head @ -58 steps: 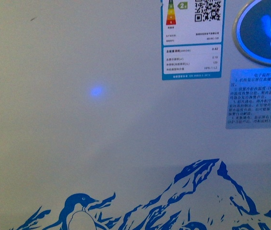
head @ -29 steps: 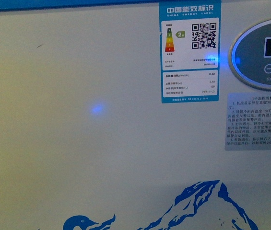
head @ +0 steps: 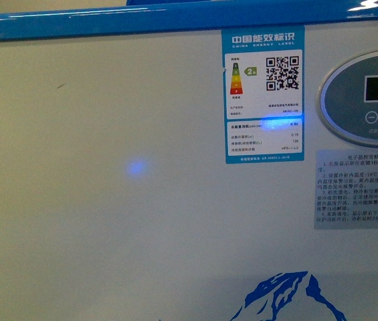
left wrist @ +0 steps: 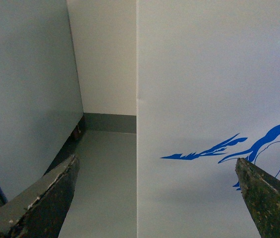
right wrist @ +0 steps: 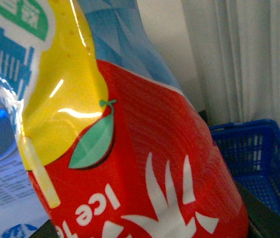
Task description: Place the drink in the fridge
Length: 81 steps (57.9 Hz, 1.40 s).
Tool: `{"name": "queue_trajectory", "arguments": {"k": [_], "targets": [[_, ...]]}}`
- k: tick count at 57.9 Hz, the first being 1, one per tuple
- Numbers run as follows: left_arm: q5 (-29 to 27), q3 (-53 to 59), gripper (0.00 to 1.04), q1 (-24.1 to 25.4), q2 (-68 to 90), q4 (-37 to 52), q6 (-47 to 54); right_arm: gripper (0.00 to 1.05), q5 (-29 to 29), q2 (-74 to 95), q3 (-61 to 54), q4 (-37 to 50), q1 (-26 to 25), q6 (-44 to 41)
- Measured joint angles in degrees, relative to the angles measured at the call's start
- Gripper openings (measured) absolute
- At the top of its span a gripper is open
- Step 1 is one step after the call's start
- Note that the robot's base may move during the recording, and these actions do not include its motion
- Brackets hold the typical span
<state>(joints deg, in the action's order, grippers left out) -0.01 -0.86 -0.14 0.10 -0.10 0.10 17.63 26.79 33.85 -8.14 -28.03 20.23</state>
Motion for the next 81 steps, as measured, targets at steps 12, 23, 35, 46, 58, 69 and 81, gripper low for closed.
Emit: {"name": "queue_trajectory", "arguments": {"k": [12,23,35,46,58,69,81], "targets": [[0.00,0.00,0.97,0.00,0.00,0.00,0.00,0.49,-8.68,-2.34,-0.13,-1.11,11.93,2.78],[0.00,0.00,0.97,0.00,0.02,0.00,0.00,0.49,-15.85,-3.96,-0.50,-1.40,22.67,2.89],[0.00,0.00,0.97,0.00,0.00,0.00,0.00,0.49,-22.23,-4.61,-1.49,0.31,29.35,2.38],[0.00,0.00,0.97,0.00,0.00,0.00,0.00,0.49,-24.70,-4.70,-1.57,1.51,30.56,0.96],[0.00,0.00,0.97,0.00,0.00,0.00,0.00,0.49,-24.98,-4.70,-1.73,1.51,30.60,0.87],[-0.02,0.00,0.97,0.00,0.00,0.00,0.00,0.49,-24.96,-4.70,-1.90,1.51,30.69,0.72],[0.00,0.00,0.97,0.00,0.00,0.00,0.00,0.49,-24.96,-4.70,-1.90,1.51,30.69,0.66]]}}
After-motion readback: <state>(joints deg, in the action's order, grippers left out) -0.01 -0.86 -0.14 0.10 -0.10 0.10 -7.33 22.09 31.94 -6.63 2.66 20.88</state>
